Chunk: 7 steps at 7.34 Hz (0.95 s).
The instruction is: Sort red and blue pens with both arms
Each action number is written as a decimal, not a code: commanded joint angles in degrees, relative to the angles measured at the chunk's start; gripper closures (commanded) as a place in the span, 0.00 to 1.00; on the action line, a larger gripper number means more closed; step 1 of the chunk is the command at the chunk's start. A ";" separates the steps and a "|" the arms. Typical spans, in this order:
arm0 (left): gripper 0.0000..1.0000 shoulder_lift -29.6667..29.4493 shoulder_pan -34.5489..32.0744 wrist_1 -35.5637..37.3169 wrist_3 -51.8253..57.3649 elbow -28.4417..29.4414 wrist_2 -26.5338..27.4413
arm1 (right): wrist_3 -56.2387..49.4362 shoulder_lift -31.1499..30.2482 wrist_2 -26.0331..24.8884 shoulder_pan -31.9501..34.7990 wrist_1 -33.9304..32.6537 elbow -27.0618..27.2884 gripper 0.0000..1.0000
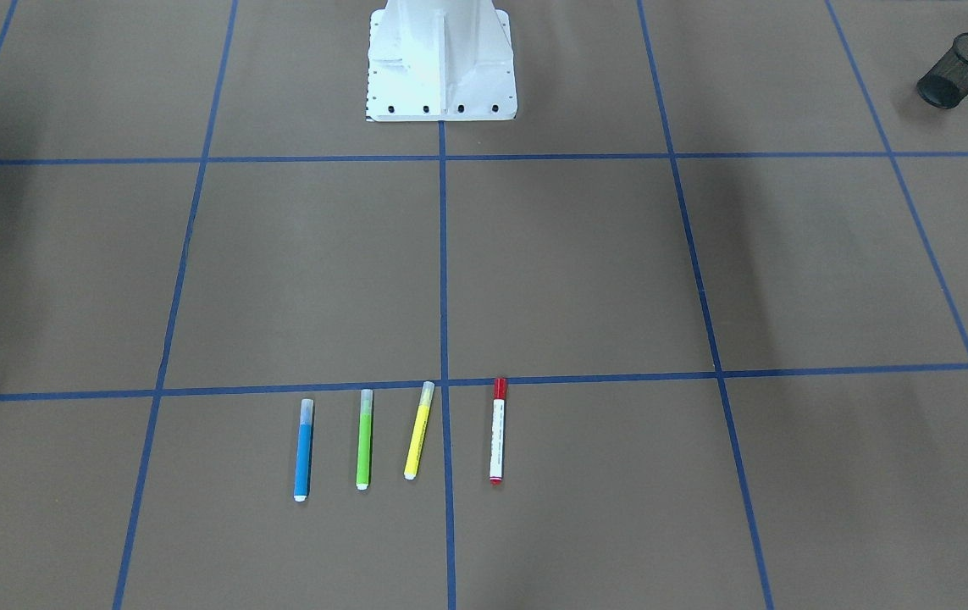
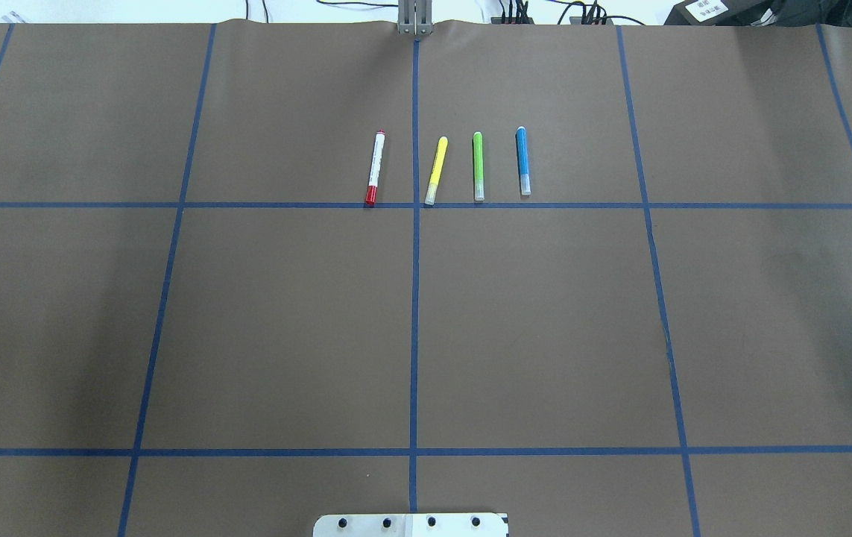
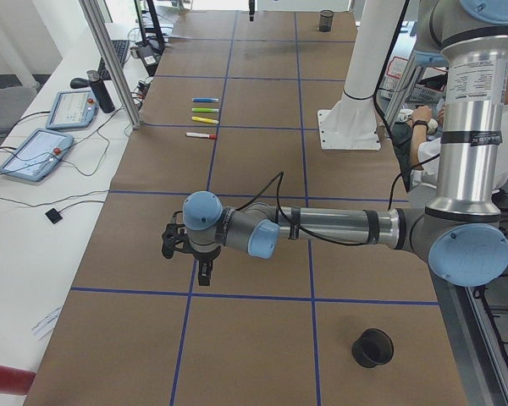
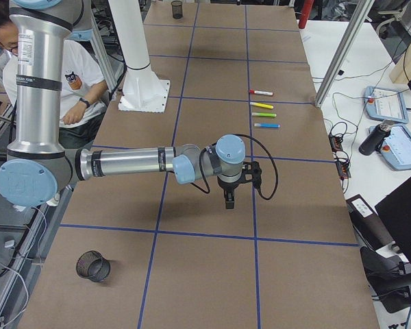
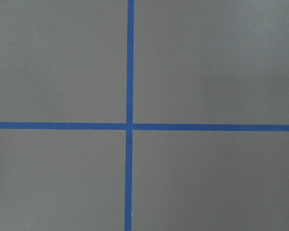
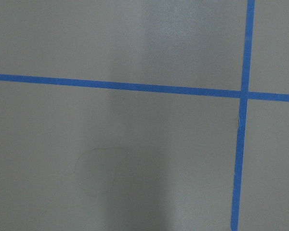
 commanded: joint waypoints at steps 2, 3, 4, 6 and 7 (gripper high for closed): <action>0.00 -0.61 2.91 0.00 0.04 -0.17 0.17 | 0.09 -0.02 0.04 0.00 0.00 -0.48 0.00; 0.00 -0.61 4.68 0.00 -0.14 -0.26 0.44 | 0.09 -0.02 0.04 0.00 -0.09 -0.57 0.00; 0.00 -0.18 4.70 -0.09 0.04 -0.35 1.14 | 0.09 -0.02 0.13 0.00 0.00 -0.48 0.00; 0.00 -0.26 4.70 -0.26 0.04 -0.53 1.32 | 0.09 -0.02 0.13 0.00 0.00 -0.48 0.00; 0.00 -0.18 4.61 -0.35 0.04 -0.61 1.23 | 0.09 -0.02 0.13 0.00 -0.09 -0.39 0.00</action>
